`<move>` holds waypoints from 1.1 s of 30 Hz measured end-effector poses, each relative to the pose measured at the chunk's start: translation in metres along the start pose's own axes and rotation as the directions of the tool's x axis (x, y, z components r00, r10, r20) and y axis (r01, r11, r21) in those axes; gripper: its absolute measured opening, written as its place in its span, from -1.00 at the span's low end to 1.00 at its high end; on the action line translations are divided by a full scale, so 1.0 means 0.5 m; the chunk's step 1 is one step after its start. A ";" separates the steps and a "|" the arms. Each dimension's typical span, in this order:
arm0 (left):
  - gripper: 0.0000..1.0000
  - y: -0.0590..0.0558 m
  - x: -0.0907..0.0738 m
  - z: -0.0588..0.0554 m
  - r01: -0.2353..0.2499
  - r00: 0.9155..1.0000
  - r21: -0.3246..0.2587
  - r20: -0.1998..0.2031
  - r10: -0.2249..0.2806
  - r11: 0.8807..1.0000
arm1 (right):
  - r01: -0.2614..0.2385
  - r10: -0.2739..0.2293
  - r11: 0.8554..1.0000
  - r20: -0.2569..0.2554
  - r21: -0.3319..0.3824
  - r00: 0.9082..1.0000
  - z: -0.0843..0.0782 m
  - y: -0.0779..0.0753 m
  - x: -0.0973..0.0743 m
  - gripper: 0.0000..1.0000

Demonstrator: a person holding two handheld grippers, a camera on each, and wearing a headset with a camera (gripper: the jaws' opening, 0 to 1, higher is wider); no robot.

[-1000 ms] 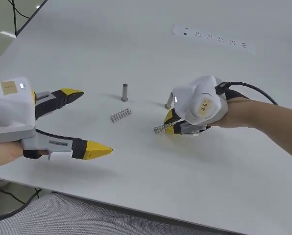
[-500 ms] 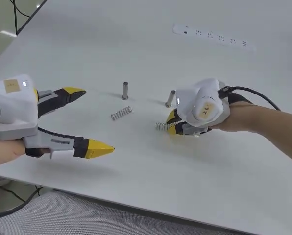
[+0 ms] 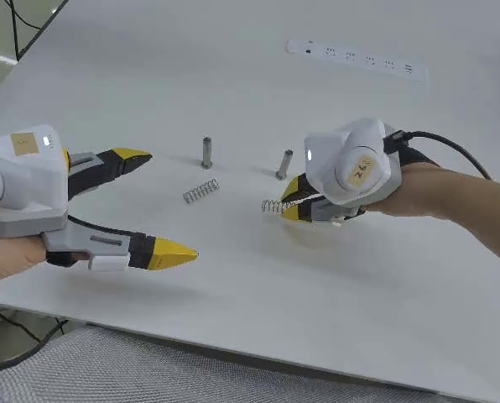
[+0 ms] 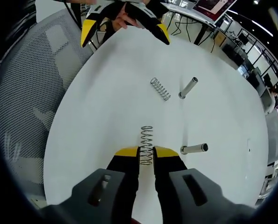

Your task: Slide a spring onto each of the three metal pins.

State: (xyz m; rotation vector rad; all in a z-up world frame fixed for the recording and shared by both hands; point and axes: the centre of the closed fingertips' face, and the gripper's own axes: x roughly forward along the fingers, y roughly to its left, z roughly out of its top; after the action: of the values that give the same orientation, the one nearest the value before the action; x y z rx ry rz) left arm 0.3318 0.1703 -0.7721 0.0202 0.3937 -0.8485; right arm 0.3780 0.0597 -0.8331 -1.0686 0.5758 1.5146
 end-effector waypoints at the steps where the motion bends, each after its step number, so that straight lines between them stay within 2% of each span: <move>1: 0.88 -0.001 0.002 0.001 0.005 1.000 0.003 -0.001 -0.005 1.000 | 0.000 0.000 1.000 0.002 0.002 1.000 0.002 0.001 -0.003 -0.74; 8: 0.84 -0.017 0.022 0.010 0.045 0.999 0.018 -0.008 -0.044 0.999 | 0.009 -0.010 1.000 0.015 0.022 1.000 0.015 0.009 -0.030 -0.74; 12: 0.78 -0.032 0.036 0.010 0.077 0.997 0.030 -0.022 -0.077 0.997 | 0.027 -0.028 0.999 0.024 0.037 0.999 0.023 0.012 -0.045 -0.74; 17: 0.72 -0.045 0.053 0.014 0.110 0.994 0.043 -0.030 -0.109 0.993 | 0.026 -0.028 0.998 0.032 0.056 0.999 0.031 0.024 -0.060 -0.74; 26: 0.54 -0.075 0.103 0.027 0.194 0.981 0.071 -0.036 -0.191 0.979 | 0.008 -0.010 0.998 0.030 0.064 0.999 0.041 0.055 -0.081 -0.74; 33: 0.29 -0.104 0.138 0.038 0.262 0.965 0.085 -0.039 -0.259 0.961 | 0.010 -0.013 0.997 0.041 0.074 0.999 0.042 0.064 -0.091 -0.74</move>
State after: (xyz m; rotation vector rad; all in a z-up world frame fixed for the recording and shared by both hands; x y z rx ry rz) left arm 0.3408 0.0821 -0.7711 0.0648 0.3891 -1.1271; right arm 0.3391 0.0462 -0.7905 -0.9805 0.5915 1.4911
